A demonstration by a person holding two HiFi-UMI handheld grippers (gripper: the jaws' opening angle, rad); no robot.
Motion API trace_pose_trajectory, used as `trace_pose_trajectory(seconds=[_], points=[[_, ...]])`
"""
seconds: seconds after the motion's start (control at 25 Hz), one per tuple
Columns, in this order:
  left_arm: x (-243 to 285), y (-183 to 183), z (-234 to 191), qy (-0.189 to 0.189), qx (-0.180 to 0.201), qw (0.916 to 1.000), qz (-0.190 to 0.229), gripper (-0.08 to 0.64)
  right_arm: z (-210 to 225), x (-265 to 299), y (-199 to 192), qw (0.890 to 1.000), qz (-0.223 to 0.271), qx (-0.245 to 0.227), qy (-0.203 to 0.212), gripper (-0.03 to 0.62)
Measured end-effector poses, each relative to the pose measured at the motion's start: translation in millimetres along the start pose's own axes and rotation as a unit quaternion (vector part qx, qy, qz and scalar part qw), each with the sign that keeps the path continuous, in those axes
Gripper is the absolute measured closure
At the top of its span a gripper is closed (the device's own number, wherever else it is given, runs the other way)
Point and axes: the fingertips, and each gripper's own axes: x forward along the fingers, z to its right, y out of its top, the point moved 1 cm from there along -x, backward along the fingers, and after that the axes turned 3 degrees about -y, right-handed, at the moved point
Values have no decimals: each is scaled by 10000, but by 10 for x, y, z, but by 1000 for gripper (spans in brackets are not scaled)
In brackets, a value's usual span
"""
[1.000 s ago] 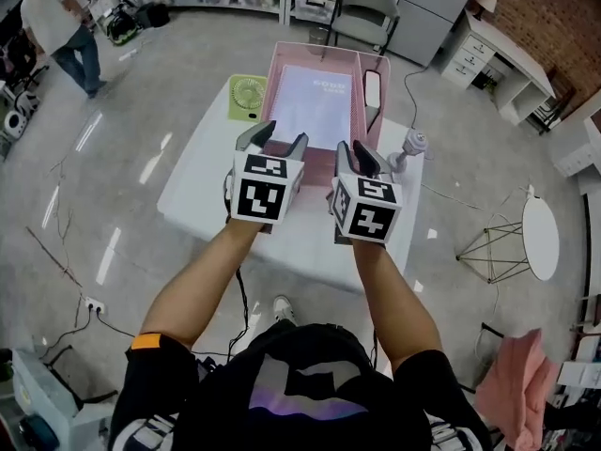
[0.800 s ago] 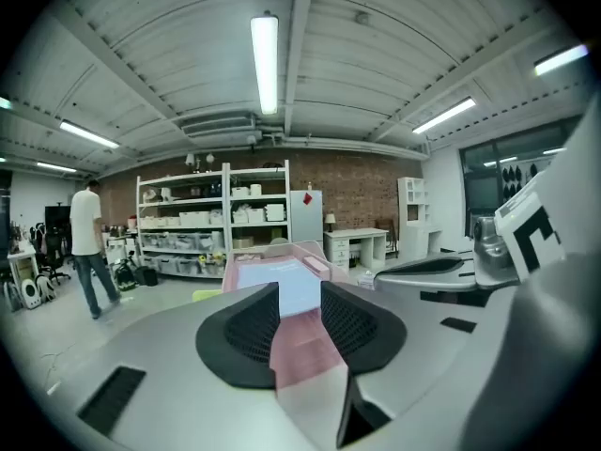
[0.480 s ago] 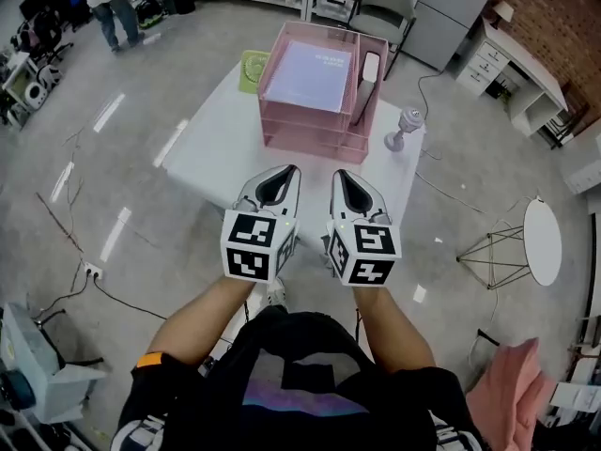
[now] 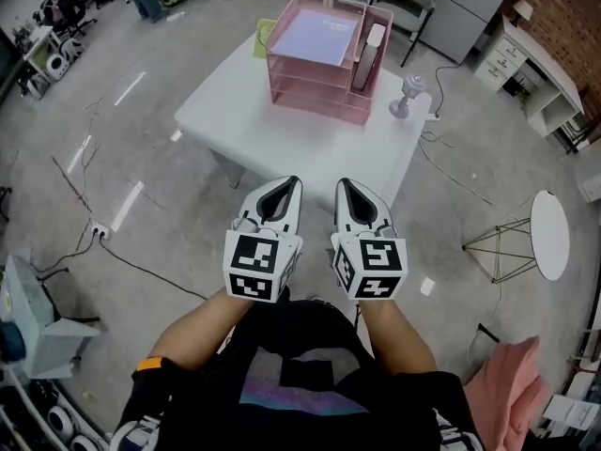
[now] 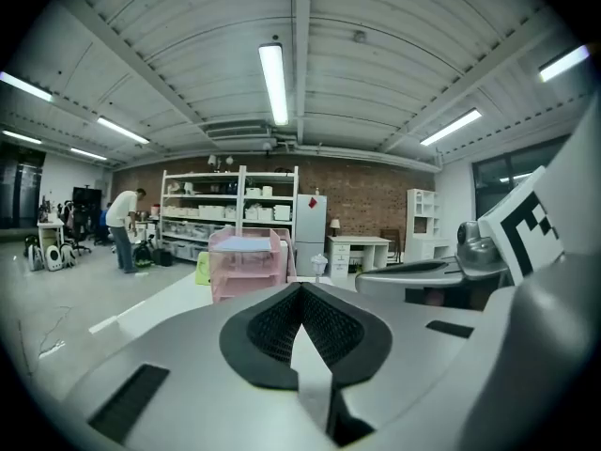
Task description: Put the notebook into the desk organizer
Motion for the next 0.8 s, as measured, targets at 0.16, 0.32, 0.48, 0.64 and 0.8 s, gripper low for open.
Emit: trace_pose_trajectory(seconds=[0.16, 0.32, 0.48, 0.64, 0.8], points=[[-325, -98, 235, 174, -4, 9998, -6, 552, -63, -353, -165, 9998, -79, -86, 161, 576], [-542, -231, 418, 190, 1, 9998, -73, 552, -75, -606, -292, 9996, -151, -105, 200, 576], [-677, -356, 487, 90, -33, 9998, -150, 552, -111, -733, -349, 9997, -162, -123, 109, 577], [-721, -409, 466, -78, 15, 9998, -203, 552, -148, -760, -346, 9999, -133, -54, -82, 577], [-749, -402, 339, -131, 162, 9997, -148, 552, -260, -742, -393, 9997, -174, 28, -160, 577]])
